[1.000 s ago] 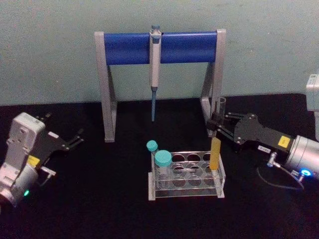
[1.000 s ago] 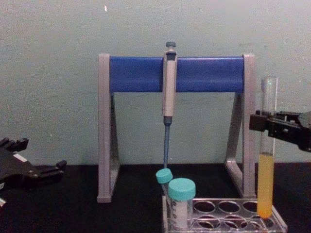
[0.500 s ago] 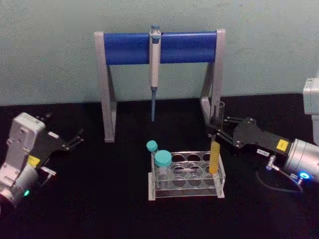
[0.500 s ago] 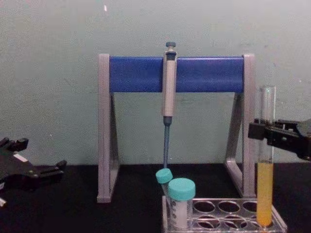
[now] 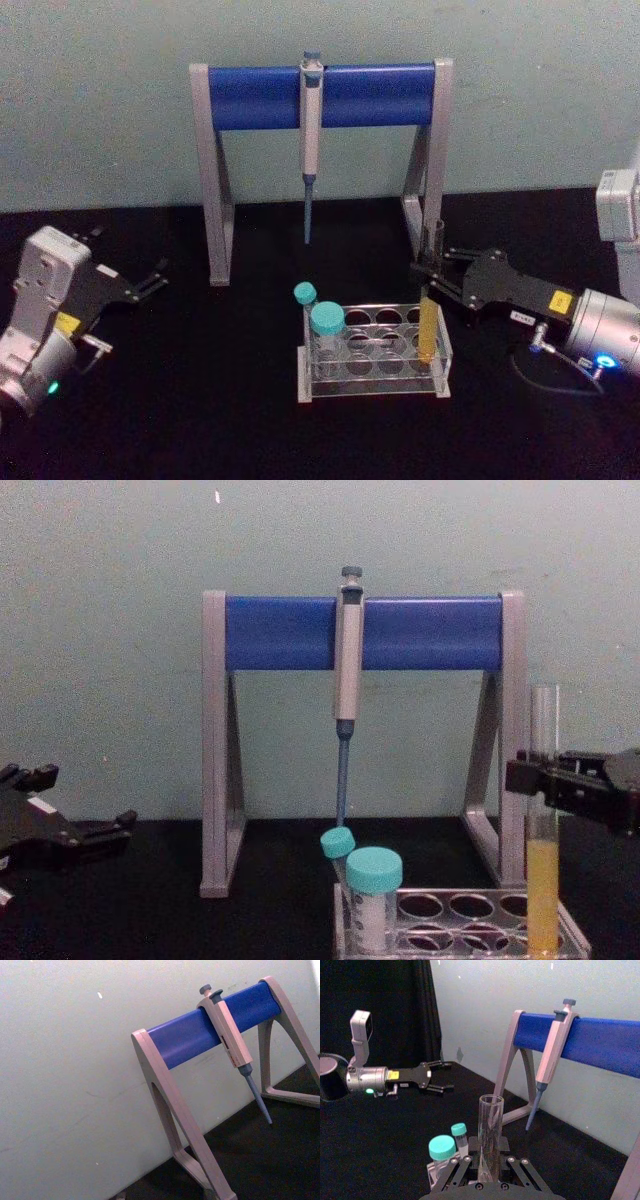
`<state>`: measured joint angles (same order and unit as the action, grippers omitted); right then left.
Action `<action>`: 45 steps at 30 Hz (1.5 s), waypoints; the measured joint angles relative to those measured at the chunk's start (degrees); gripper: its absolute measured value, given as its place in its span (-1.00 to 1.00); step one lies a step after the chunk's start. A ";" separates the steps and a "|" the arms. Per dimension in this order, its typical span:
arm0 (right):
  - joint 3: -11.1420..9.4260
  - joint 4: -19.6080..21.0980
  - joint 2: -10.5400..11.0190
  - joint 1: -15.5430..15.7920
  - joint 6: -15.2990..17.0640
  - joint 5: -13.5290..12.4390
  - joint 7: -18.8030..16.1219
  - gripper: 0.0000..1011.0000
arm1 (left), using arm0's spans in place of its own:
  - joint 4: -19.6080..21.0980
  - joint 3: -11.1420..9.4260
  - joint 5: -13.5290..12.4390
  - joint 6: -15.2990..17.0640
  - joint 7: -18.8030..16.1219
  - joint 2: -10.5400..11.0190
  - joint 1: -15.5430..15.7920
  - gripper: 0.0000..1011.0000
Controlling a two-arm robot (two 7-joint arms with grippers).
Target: Pick up the test tube from the test tube rack, shake it, then place it back into the test tube rack.
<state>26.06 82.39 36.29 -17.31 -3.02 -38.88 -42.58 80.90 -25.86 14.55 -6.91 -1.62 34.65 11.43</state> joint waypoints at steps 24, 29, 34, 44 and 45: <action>1.27 -4.17 -1.60 -0.89 -0.32 1.74 -0.58 -0.54 | 0.00 0.00 0.00 0.00 0.00 0.00 0.00 0.98; 1.50 -4.65 -1.73 -1.10 0.00 2.11 -0.57 -0.54 | 0.00 0.00 0.00 0.00 0.00 0.00 0.00 0.98; 1.67 -4.98 -1.83 -1.23 0.38 2.39 -0.43 -0.54 | 0.00 0.00 0.00 0.00 0.00 0.00 0.00 0.98; 1.83 -5.32 -1.94 -1.34 0.98 2.56 -0.34 -0.54 | 0.00 0.00 0.00 0.00 0.00 0.00 0.00 0.98; 1.84 -5.36 -1.95 -1.35 1.03 2.57 -0.34 -0.54 | 0.00 0.00 0.00 0.00 0.00 0.00 0.00 0.98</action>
<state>27.90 77.04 34.34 -18.66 -2.00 -36.31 -42.92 80.90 -25.86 14.55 -6.91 -1.62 34.65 11.43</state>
